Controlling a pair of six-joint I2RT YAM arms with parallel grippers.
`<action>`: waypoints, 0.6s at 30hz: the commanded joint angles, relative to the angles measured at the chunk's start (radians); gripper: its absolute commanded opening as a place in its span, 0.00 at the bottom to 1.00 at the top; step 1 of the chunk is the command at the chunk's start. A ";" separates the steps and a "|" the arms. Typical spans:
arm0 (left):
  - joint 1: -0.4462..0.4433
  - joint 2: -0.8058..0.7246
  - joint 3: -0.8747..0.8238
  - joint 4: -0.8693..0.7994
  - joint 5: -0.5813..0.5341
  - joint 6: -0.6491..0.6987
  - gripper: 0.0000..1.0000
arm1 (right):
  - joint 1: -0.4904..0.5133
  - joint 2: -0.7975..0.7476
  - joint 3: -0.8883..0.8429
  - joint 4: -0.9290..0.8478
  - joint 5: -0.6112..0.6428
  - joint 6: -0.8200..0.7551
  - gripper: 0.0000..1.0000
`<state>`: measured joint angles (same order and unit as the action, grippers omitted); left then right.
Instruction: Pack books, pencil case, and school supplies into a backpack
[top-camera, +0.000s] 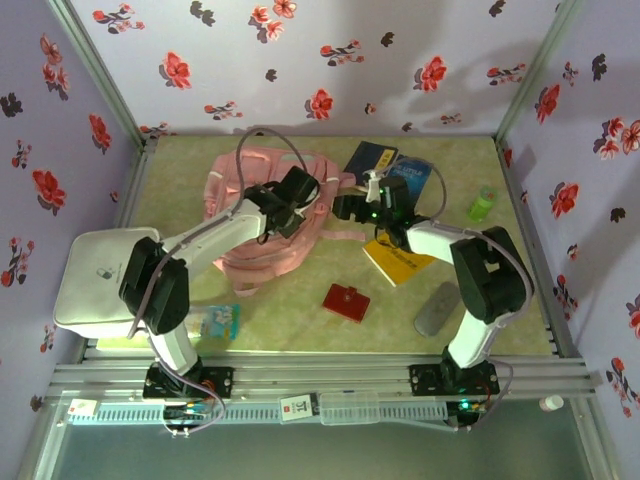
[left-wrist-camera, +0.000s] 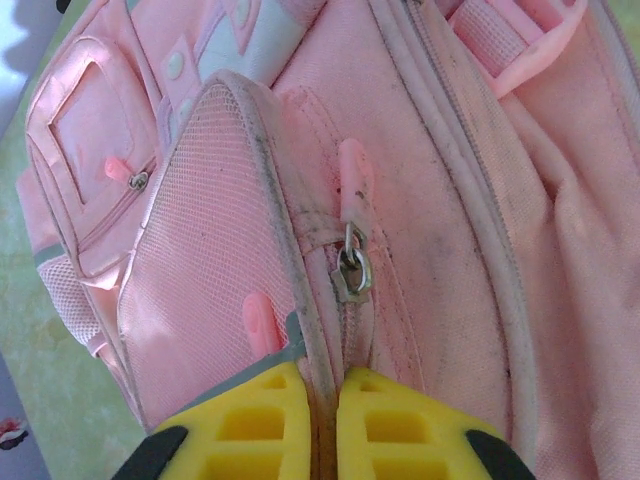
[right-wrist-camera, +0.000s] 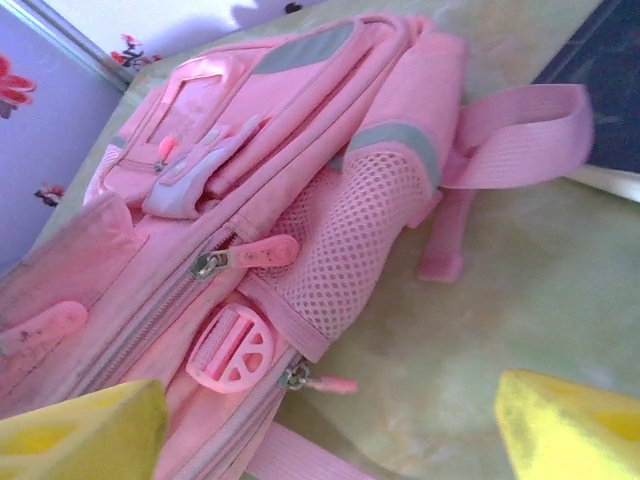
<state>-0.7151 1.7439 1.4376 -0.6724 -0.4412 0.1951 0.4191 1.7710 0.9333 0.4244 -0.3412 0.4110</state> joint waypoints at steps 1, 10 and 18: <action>0.025 -0.089 -0.001 0.089 0.039 0.022 0.07 | 0.004 0.054 -0.033 0.189 -0.085 -0.026 0.75; 0.048 -0.127 -0.013 0.095 0.083 0.023 0.07 | 0.013 0.175 -0.009 0.242 -0.131 -0.093 0.44; 0.053 -0.131 -0.005 0.096 0.090 0.023 0.07 | 0.029 0.232 0.012 0.277 -0.153 -0.101 0.40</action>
<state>-0.6674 1.6775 1.4189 -0.6586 -0.3546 0.1978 0.4328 1.9789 0.9161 0.6579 -0.4683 0.3401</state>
